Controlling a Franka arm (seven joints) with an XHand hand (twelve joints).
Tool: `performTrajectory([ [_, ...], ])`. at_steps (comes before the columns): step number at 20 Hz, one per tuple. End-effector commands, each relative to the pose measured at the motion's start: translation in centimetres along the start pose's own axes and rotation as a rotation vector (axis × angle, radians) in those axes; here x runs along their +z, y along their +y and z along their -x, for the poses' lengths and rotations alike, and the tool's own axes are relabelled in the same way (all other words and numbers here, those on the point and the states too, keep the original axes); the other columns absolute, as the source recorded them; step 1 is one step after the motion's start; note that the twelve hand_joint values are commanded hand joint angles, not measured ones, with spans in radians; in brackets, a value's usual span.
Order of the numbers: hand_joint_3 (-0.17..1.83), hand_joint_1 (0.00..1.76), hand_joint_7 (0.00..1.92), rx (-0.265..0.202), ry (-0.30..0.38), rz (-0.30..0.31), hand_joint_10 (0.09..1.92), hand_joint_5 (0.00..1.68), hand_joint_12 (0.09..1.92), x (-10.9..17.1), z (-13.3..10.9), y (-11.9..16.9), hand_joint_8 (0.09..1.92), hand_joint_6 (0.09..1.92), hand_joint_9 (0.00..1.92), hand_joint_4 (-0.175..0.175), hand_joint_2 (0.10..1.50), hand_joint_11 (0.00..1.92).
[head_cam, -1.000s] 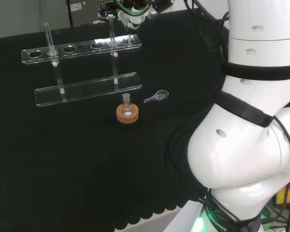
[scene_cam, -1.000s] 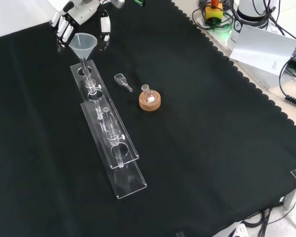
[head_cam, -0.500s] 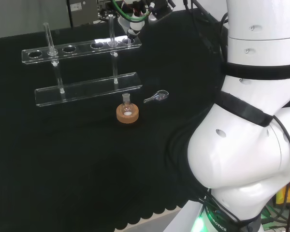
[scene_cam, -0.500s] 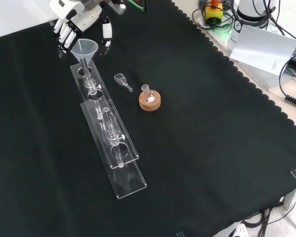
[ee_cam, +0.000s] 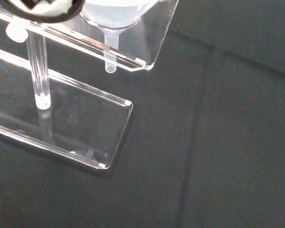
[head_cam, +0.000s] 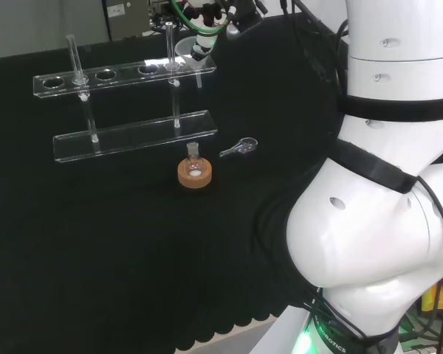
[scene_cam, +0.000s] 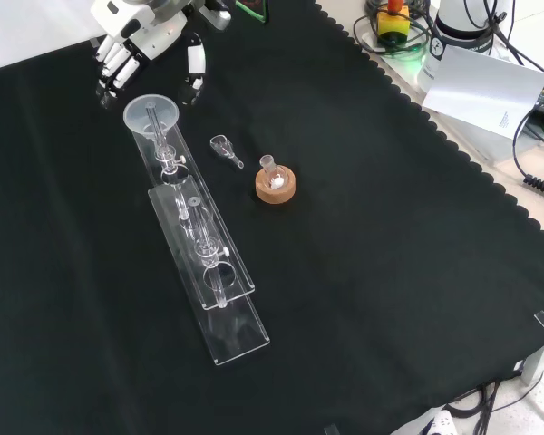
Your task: Put the funnel back on the funnel stand.
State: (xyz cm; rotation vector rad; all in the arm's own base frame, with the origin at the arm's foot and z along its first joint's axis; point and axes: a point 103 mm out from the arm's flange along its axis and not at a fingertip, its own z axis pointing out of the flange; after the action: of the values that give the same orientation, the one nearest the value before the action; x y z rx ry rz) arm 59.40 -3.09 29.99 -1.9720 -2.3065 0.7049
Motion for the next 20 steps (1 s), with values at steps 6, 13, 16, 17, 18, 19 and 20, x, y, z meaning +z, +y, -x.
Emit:
performTrajectory([
  [6,0.49,0.69,0.02,0.011,0.035,0.045,0.68,0.15,1.36,-1.4,0.5,-3.3,0.68,0.09,0.32,-0.038,0.63,0.28],
  [13,0.48,0.69,0.04,0.035,0.077,0.098,0.68,0.18,1.37,-2.5,0.8,-9.9,0.68,0.09,0.31,-0.034,0.64,0.26],
  [16,0.48,0.69,0.04,0.050,0.087,0.101,0.69,0.19,1.37,-2.0,0.6,-13.0,0.69,0.09,0.32,-0.033,0.64,0.26],
  [17,0.48,0.69,0.04,0.053,0.090,0.099,0.69,0.19,1.37,-1.8,0.6,-13.7,0.69,0.09,0.32,-0.033,0.65,0.25],
  [18,0.48,0.69,0.05,0.055,0.089,0.098,0.69,0.19,1.37,-1.6,0.4,-14.3,0.69,0.09,0.32,-0.033,0.65,0.25],
  [19,0.48,0.69,0.05,0.057,0.092,0.098,0.69,0.19,1.38,-1.4,0.4,-15.0,0.69,0.09,0.32,-0.033,0.65,0.25],
  [20,0.48,0.70,0.05,0.058,0.095,0.099,0.69,0.20,1.38,-1.1,0.2,-15.7,0.69,0.09,0.32,-0.033,0.65,0.25],
])
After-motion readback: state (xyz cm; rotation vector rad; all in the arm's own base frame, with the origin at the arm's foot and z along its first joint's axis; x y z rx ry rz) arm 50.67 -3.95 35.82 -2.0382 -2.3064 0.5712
